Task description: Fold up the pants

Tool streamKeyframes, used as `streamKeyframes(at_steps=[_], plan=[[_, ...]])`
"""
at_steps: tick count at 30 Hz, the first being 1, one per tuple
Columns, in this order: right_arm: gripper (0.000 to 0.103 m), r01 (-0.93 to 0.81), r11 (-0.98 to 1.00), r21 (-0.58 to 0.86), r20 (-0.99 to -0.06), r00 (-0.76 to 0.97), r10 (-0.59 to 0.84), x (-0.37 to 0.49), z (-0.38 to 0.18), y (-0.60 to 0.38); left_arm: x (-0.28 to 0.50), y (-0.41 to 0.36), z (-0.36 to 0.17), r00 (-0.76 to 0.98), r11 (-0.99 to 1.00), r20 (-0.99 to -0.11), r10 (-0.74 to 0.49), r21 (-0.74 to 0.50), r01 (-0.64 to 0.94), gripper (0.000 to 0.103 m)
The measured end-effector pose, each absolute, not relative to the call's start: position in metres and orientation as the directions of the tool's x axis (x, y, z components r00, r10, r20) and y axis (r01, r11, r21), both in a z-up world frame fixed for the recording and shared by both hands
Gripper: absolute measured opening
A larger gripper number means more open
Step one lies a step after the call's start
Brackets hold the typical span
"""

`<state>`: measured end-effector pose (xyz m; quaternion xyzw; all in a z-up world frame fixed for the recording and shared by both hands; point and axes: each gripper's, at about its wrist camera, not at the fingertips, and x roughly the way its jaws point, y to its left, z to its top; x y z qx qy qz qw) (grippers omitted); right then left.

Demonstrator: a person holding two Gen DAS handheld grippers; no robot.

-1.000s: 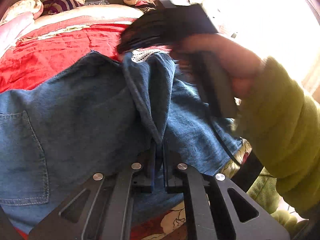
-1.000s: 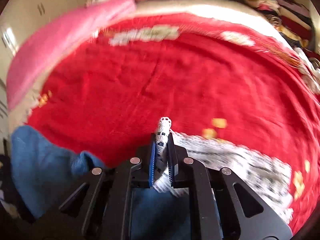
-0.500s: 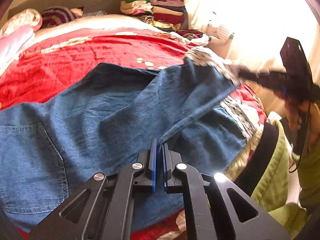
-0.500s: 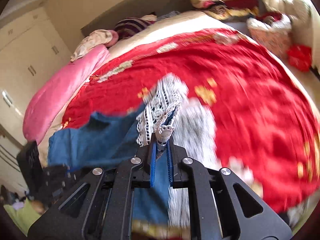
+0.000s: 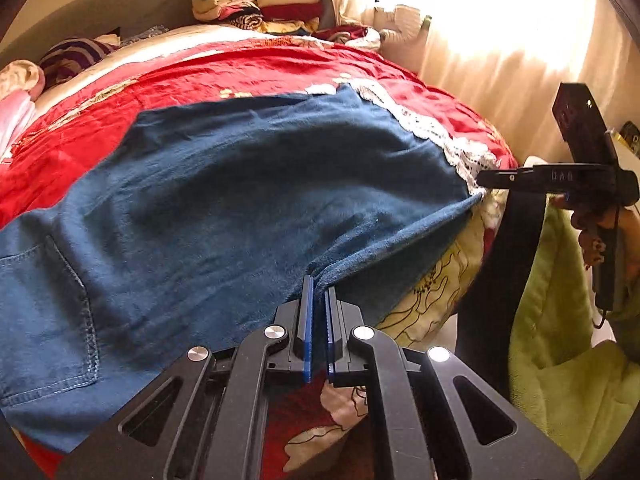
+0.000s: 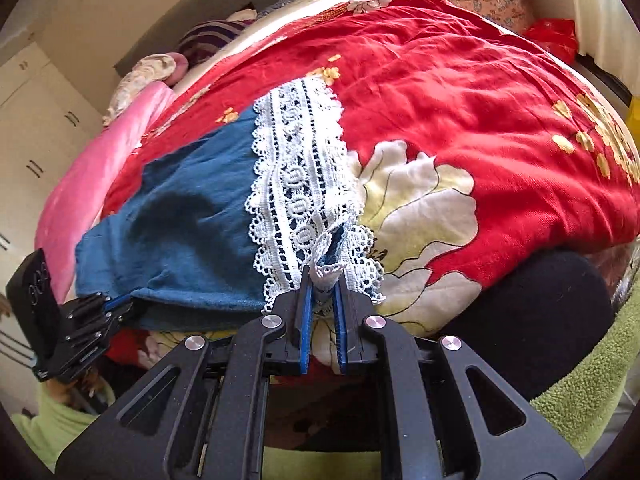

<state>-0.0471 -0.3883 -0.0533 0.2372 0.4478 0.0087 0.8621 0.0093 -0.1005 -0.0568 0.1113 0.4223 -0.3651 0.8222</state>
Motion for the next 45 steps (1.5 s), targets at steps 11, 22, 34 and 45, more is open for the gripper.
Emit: streamKeyframes(at_steps=[11, 22, 34, 45], plan=[[0.036, 0.033, 0.974, 0.222, -0.696, 0.705, 0.135, -0.055, -0.006, -0.35, 0.007, -0.102, -0.059, 0.372, 0.702, -0.785, -0.495, -0.11, 0.704, 0.004], [0.04, -0.098, 0.967, 0.235, -0.799, 0.547, 0.249, -0.03, -0.053, -0.32, -0.007, -0.089, -0.053, 0.343, 0.673, -0.793, -0.503, -0.11, 0.732, 0.017], [0.042, -0.547, 0.833, -0.087, -0.798, 0.539, 0.271, -0.037, -0.043, -0.228, 0.02, -0.003, -0.039, 0.487, 0.87, -0.803, -0.344, -0.077, 0.487, 0.045], [0.001, -0.595, 0.803, -0.035, -0.845, 0.446, 0.294, -0.033, -0.06, -0.233, 0.054, 0.043, -0.05, 0.531, 0.943, -0.81, -0.25, -0.08, 0.322, 0.047]])
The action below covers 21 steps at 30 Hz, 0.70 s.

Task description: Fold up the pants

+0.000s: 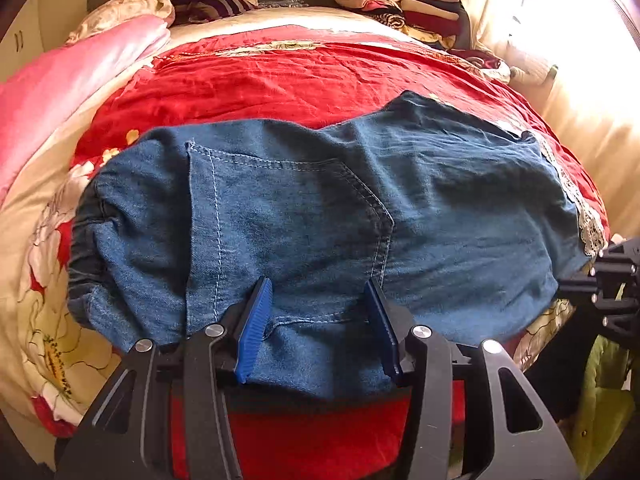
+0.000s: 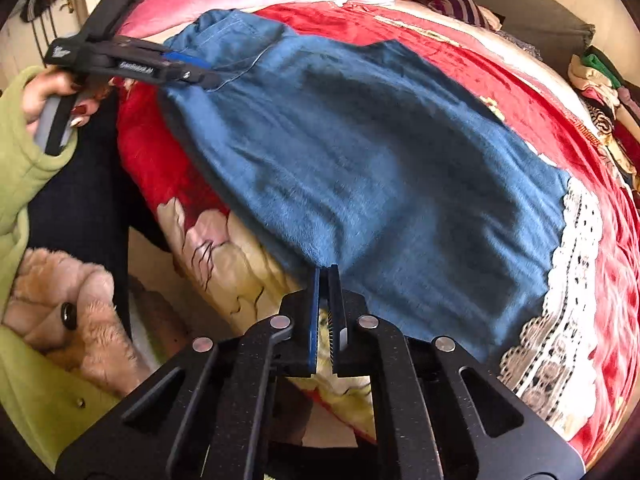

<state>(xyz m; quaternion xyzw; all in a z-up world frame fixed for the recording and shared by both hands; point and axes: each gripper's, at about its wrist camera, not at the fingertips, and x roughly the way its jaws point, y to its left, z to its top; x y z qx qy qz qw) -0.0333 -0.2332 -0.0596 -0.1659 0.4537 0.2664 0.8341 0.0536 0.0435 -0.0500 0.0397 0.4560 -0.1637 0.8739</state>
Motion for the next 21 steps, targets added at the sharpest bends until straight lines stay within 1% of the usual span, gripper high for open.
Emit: streamKeyframes(at_steps=[3, 5, 6, 9, 10, 12, 14, 17, 18, 19, 21], plan=[[0.002, -0.581, 0.814, -0.002, -0.845, 0.436, 0.309, -0.033, -0.06, -0.233, 0.049, 0.041, -0.045, 0.542, 0.94, -0.796, -0.27, -0.097, 0.326, 0.054], [0.004, -0.57, 0.818, 0.071, -0.83, 0.421, 0.366, -0.033, -0.055, -0.239, 0.045, 0.039, -0.031, 0.57, 0.934, -0.766, -0.297, -0.108, 0.341, 0.055], [0.007, -0.559, 0.822, 0.11, -0.814, 0.424, 0.398, -0.035, -0.05, -0.245, 0.044, 0.036, -0.024, 0.582, 0.931, -0.755, -0.302, -0.104, 0.349, 0.055], [0.017, -0.51, 0.848, 0.147, -0.765, 0.485, 0.424, -0.036, -0.032, -0.267, 0.049, 0.025, -0.006, 0.606, 0.924, -0.733, -0.31, -0.081, 0.374, 0.063], [0.024, -0.488, 0.859, 0.151, -0.75, 0.51, 0.422, -0.035, -0.025, -0.274, 0.052, 0.022, -0.003, 0.607, 0.92, -0.729, -0.316, -0.079, 0.383, 0.063], [0.031, -0.419, 0.893, 0.166, -0.713, 0.574, 0.402, -0.029, -0.009, -0.298, 0.062, 0.008, 0.006, 0.61, 0.912, -0.723, -0.325, -0.069, 0.404, 0.063], [0.032, -0.338, 0.929, 0.148, -0.7, 0.628, 0.34, -0.017, 0.005, -0.325, 0.076, -0.008, 0.014, 0.604, 0.897, -0.715, -0.352, -0.074, 0.436, 0.063], [0.033, -0.248, 0.956, 0.155, -0.693, 0.662, 0.285, 0.006, 0.013, -0.358, 0.101, -0.025, 0.018, 0.576, 0.877, -0.712, -0.401, -0.118, 0.465, 0.064], [0.033, -0.22, 0.96, 0.173, -0.691, 0.667, 0.278, 0.015, 0.014, -0.367, 0.11, -0.031, 0.018, 0.568, 0.878, -0.718, -0.402, -0.126, 0.462, 0.07], [0.033, -0.19, 0.962, 0.197, -0.69, 0.67, 0.274, 0.025, 0.013, -0.378, 0.12, -0.036, 0.017, 0.56, 0.878, -0.724, -0.404, -0.133, 0.461, 0.073], [0.033, -0.113, 0.959, 0.259, -0.703, 0.659, 0.268, 0.051, 0.004, -0.404, 0.144, -0.048, 0.013, 0.54, 0.874, -0.738, -0.404, -0.139, 0.465, 0.073]])
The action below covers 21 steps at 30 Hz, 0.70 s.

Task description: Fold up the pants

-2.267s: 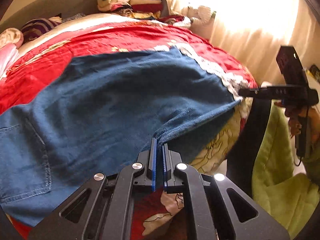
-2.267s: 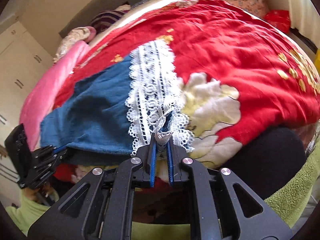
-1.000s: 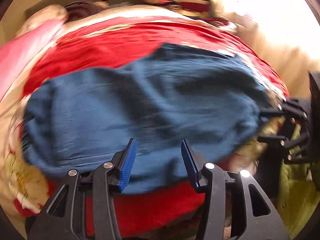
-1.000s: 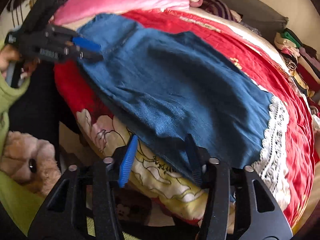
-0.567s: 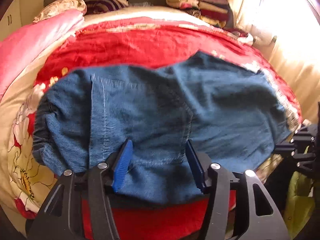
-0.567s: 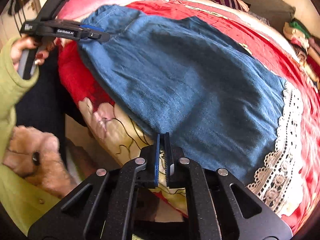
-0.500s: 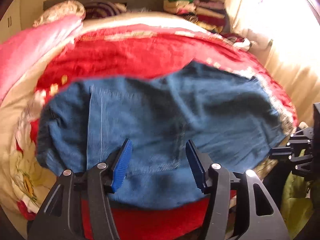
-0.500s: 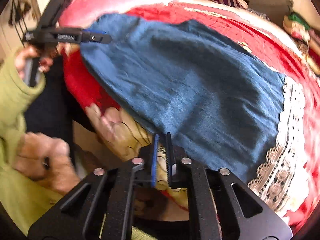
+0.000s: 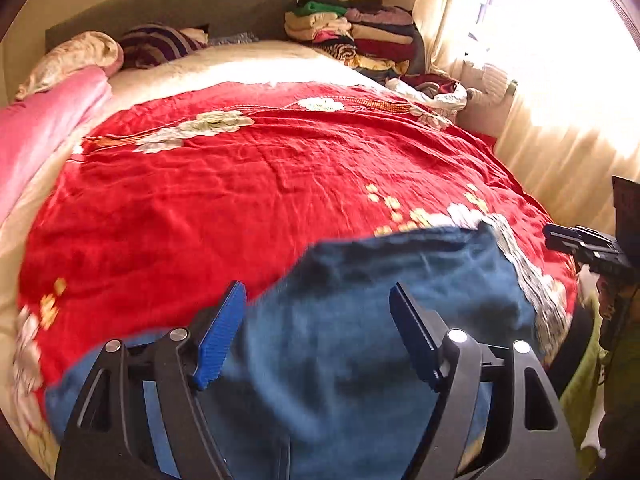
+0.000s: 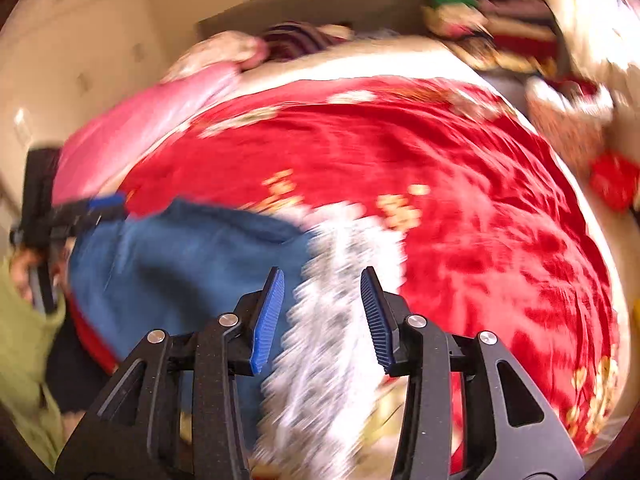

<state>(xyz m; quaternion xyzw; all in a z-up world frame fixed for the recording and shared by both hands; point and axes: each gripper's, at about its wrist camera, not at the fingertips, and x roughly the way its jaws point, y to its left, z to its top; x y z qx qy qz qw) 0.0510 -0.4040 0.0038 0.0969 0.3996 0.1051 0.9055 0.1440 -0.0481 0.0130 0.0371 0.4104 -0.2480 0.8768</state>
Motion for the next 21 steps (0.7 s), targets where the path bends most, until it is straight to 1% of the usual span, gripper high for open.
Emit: streamKeyframes(at_steps=[1, 4, 7, 9, 11, 13, 15, 16, 17, 18, 19, 20, 21], plan=[[0.033, -0.064, 0.955, 0.288, -0.725, 0.638, 0.261, 0.066, -0.005, -0.416, 0.155, -0.053, 0.009, 0.528, 0.871, -0.746, -0.406, -0.142, 0.47, 0.073], [0.033, -0.013, 0.935, 0.354, -0.75, 0.594, 0.292, 0.094, -0.028, -0.432, 0.179, -0.064, -0.006, 0.485, 0.866, -0.775, -0.405, -0.154, 0.476, 0.073], [0.034, -0.031, 0.908, 0.417, -0.737, 0.573, 0.358, 0.105, -0.042, -0.435, 0.196, -0.072, -0.025, 0.413, 0.841, -0.796, -0.442, -0.207, 0.5, 0.073], [0.035, -0.043, 0.903, 0.427, -0.741, 0.556, 0.377, 0.111, -0.049, -0.432, 0.203, -0.079, -0.033, 0.382, 0.82, -0.803, -0.458, -0.215, 0.531, 0.073], [0.038, -0.061, 0.896, 0.44, -0.74, 0.541, 0.4, 0.114, -0.056, -0.427, 0.207, -0.083, -0.04, 0.376, 0.811, -0.807, -0.456, -0.203, 0.549, 0.073], [0.045, -0.072, 0.898, 0.435, -0.746, 0.529, 0.404, 0.117, -0.062, -0.424, 0.211, -0.085, -0.046, 0.366, 0.812, -0.811, -0.456, -0.211, 0.544, 0.073], [0.046, -0.079, 0.899, 0.43, -0.748, 0.528, 0.403, 0.121, -0.066, -0.421, 0.216, -0.087, -0.052, 0.348, 0.811, -0.811, -0.471, -0.242, 0.533, 0.073], [0.046, -0.081, 0.902, 0.425, -0.748, 0.529, 0.4, 0.123, -0.067, -0.421, 0.216, -0.087, -0.053, 0.349, 0.81, -0.806, -0.478, -0.251, 0.53, 0.07], [0.046, -0.083, 0.904, 0.419, -0.749, 0.532, 0.396, 0.123, -0.068, -0.42, 0.217, -0.087, -0.053, 0.344, 0.806, -0.799, -0.494, -0.272, 0.526, 0.064], [0.045, -0.088, 0.906, 0.413, -0.748, 0.534, 0.393, 0.123, -0.068, -0.418, 0.217, -0.087, -0.053, 0.335, 0.801, -0.791, -0.512, -0.299, 0.52, 0.04], [0.038, -0.094, 0.908, 0.409, -0.747, 0.537, 0.392, 0.121, -0.067, -0.418, 0.217, -0.087, -0.054, 0.323, 0.793, -0.783, -0.531, -0.326, 0.515, 0.018], [0.033, -0.108, 0.901, 0.421, -0.739, 0.535, 0.409, 0.119, -0.067, -0.417, 0.215, -0.088, -0.054, 0.315, 0.788, -0.781, -0.54, -0.337, 0.515, 0.012], [0.027, -0.118, 0.895, 0.431, -0.732, 0.533, 0.423, 0.119, -0.067, -0.417, 0.213, -0.091, -0.054, 0.315, 0.787, -0.782, -0.537, -0.332, 0.52, 0.008]])
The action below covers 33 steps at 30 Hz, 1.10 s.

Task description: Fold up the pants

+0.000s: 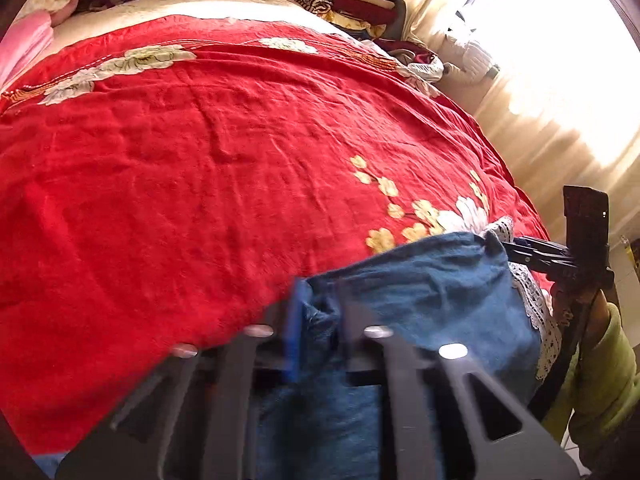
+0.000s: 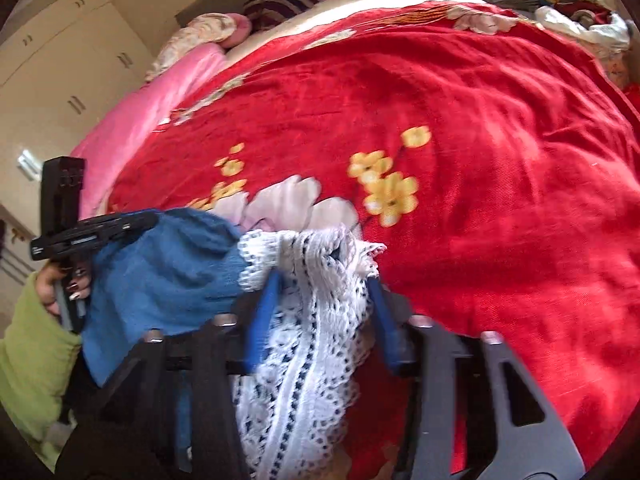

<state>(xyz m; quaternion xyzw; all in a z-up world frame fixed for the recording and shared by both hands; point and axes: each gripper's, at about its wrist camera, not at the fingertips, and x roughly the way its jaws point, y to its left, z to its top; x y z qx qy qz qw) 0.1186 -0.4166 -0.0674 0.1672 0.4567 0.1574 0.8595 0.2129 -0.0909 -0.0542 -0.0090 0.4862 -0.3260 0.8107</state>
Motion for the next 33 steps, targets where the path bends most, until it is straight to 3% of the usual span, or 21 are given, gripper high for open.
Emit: streamKeyframes(at_steps=[3, 11, 17, 22, 26, 27, 30, 33], plan=[[0.016, -0.132, 0.869, 0.478, -0.695, 0.548, 0.466, 0.113, -0.066, -0.418, 0.206, -0.094, -0.049, 0.341, 0.788, -0.776, -0.531, -0.304, 0.536, 0.004], [0.013, -0.167, 0.89, 0.425, -0.58, 0.704, 0.409, 0.103, -0.015, -0.436, 0.209, -0.092, -0.012, 0.412, 0.789, -0.718, -0.561, -0.314, 0.528, 0.004], [0.014, -0.141, 0.947, 0.289, -0.669, 0.677, 0.305, 0.149, -0.01, -0.437, 0.231, -0.116, -0.015, 0.456, 0.835, -0.747, -0.485, -0.24, 0.495, 0.004], [0.024, -0.102, 0.988, 0.115, -0.783, 0.603, 0.153, 0.175, -0.048, -0.421, 0.241, -0.128, -0.047, 0.459, 0.873, -0.804, -0.379, -0.146, 0.465, 0.006], [0.049, -0.043, 0.991, 0.125, -0.759, 0.639, 0.124, 0.166, -0.051, -0.437, 0.239, -0.121, -0.059, 0.48, 0.882, -0.79, -0.382, -0.156, 0.444, 0.013], [0.053, -0.029, 0.991, 0.134, -0.748, 0.652, 0.12, 0.163, -0.048, -0.441, 0.238, -0.118, -0.058, 0.479, 0.882, -0.785, -0.392, -0.173, 0.438, 0.019], [0.058, 0.026, 0.98, 0.195, -0.72, 0.683, 0.125, 0.143, -0.034, -0.456, 0.231, -0.106, -0.048, 0.473, 0.892, -0.78, -0.41, -0.234, 0.387, 0.043], [0.063, 0.05, 0.956, 0.29, -0.681, 0.712, 0.169, 0.116, -0.022, -0.466, 0.205, -0.097, -0.028, 0.525, 0.894, -0.745, -0.412, -0.22, 0.389, 0.053]])
